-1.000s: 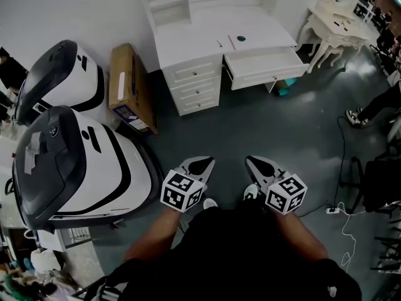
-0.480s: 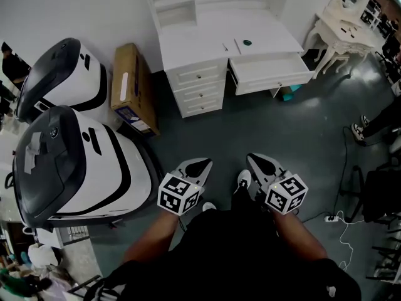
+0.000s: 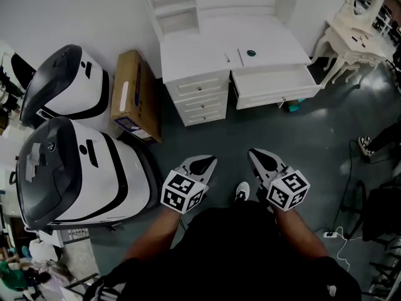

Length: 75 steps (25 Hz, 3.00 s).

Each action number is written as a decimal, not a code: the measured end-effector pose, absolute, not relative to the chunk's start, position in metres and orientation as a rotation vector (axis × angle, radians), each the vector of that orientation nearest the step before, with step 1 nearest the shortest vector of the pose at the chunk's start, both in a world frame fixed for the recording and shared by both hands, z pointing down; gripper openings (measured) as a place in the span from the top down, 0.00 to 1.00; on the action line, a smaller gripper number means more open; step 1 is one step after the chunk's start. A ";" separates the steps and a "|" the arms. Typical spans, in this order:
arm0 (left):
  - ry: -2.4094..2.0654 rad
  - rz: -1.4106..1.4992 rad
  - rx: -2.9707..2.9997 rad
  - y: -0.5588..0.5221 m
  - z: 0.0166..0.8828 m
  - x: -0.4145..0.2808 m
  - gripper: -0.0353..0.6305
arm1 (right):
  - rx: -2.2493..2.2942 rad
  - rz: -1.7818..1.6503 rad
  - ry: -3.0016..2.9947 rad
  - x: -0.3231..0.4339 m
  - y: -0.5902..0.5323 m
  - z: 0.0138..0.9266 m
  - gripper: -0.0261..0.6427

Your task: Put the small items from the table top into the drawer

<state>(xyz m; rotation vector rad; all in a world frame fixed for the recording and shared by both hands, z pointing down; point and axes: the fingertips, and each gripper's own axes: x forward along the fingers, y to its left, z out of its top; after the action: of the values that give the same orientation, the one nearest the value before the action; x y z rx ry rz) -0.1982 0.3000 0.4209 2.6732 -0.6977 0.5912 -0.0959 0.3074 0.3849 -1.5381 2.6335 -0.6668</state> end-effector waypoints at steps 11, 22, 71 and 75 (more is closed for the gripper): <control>-0.753 0.625 2.659 0.233 0.422 -0.108 0.93 | -1.528 -0.658 2.641 0.000 0.243 0.391 0.92; -0.735 0.614 2.624 0.202 0.424 -0.038 0.93 | -1.513 -0.715 2.640 0.065 0.217 0.407 0.92; -0.693 0.619 2.602 -0.086 0.456 -0.069 0.93 | -1.777 -0.851 2.661 0.058 -0.055 0.456 0.92; -0.667 0.636 2.604 -0.100 0.466 -0.074 0.93 | -1.786 -0.841 2.679 0.048 -0.076 0.460 0.92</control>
<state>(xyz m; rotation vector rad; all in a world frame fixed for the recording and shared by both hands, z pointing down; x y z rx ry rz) -0.0742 -0.1002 0.4661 2.6039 -0.6668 0.6356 0.0479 -0.0759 0.4601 -1.7859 2.6791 -0.8410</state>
